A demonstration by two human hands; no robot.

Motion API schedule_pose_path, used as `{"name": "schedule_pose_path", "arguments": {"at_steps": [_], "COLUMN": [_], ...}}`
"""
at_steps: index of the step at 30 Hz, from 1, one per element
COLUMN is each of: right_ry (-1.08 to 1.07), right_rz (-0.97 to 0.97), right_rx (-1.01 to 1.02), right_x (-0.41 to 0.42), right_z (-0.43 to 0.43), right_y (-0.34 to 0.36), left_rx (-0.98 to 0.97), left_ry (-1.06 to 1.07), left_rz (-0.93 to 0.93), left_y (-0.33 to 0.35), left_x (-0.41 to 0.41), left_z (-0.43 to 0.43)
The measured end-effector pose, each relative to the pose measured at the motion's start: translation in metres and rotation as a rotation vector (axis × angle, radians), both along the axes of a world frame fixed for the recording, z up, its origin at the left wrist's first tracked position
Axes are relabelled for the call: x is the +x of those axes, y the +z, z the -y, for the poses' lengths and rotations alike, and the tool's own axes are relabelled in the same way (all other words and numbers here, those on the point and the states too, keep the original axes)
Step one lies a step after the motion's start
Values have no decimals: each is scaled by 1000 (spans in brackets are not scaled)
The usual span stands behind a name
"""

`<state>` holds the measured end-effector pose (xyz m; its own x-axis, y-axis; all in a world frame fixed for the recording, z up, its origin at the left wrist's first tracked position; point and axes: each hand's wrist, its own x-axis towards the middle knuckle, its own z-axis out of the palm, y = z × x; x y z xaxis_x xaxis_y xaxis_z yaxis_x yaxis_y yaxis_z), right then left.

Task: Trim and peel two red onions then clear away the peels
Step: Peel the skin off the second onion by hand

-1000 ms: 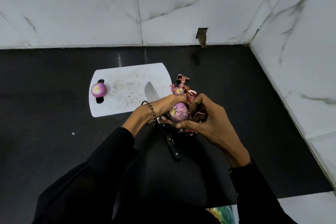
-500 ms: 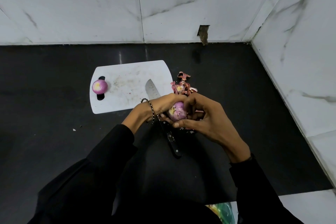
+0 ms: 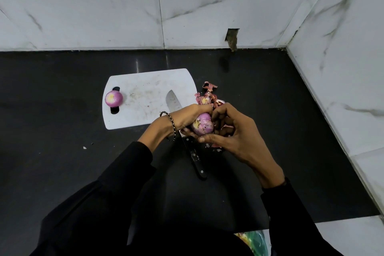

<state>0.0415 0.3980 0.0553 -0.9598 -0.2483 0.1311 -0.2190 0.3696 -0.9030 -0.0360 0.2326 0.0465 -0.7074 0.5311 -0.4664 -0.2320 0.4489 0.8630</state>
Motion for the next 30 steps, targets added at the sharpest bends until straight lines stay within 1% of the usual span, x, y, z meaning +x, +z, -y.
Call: {"name": "schedule_pose_path", "arguments": {"at_steps": [4, 7, 10, 14, 17, 19, 22, 25, 28, 30], "right_ry": [7, 8, 14, 25, 33, -4, -67, -94, -127, -156], "right_rz": [-22, -21, -43, -59, -111, -73, -61, -82, -27, 16], "right_rx": [28, 27, 32, 25, 93, 74, 93, 99, 18, -60], "right_x": [1, 1, 2, 2, 0, 1, 3, 5, 9, 13], "right_z": [1, 2, 5, 6, 5, 6, 5, 2, 1, 1], "right_y": [0, 1, -1, 0, -1, -1, 1, 3, 4, 5], "left_rx": [-41, -75, -80, -34, -9, 8, 27, 65, 105, 136], "left_ry": [-32, -56, -22, 30, 141, 154, 130, 162, 220, 259], "left_rz": [-60, -45, 6, -10, 83, 90, 48, -30, -124, -155], "left_y": [-3, -3, -2, 1, 0, 0, 6, 2, -5, -7], "left_x": [-2, -2, -2, 3, 4, 3, 6, 8, 9, 11], "left_z": [0, 1, 2, 4, 6, 5, 4, 4, 5, 5]}}
